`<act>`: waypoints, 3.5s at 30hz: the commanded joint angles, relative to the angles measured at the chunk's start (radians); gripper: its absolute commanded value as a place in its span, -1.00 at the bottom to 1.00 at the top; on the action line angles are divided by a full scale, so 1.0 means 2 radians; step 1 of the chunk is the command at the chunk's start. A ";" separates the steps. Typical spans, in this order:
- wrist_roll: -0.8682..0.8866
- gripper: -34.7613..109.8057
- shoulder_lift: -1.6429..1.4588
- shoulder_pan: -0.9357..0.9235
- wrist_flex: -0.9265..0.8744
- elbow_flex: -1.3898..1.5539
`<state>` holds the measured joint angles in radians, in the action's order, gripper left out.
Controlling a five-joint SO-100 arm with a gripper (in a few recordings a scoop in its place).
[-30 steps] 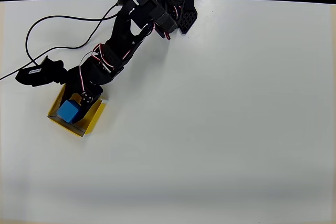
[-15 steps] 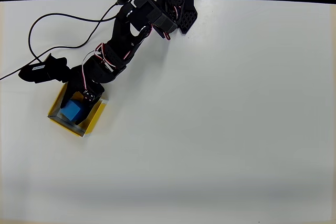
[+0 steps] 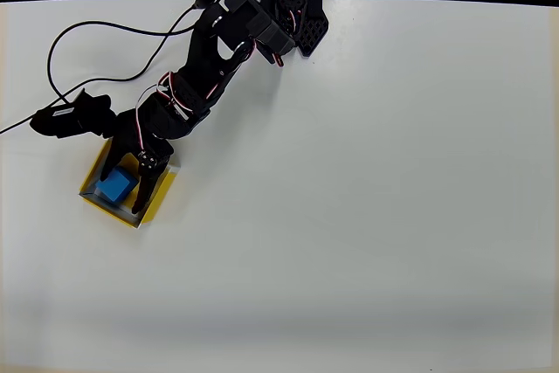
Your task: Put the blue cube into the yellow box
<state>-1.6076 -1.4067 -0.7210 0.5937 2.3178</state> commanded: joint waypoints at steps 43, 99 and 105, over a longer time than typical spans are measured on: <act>0.039 -0.52 -0.693 0.454 -0.634 0.279; 0.012 -0.51 -0.967 0.429 -0.974 0.413; 0.012 -0.51 -0.967 0.429 -0.974 0.413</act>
<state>-1.5647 -3.3149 0.1289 -1.3407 3.1186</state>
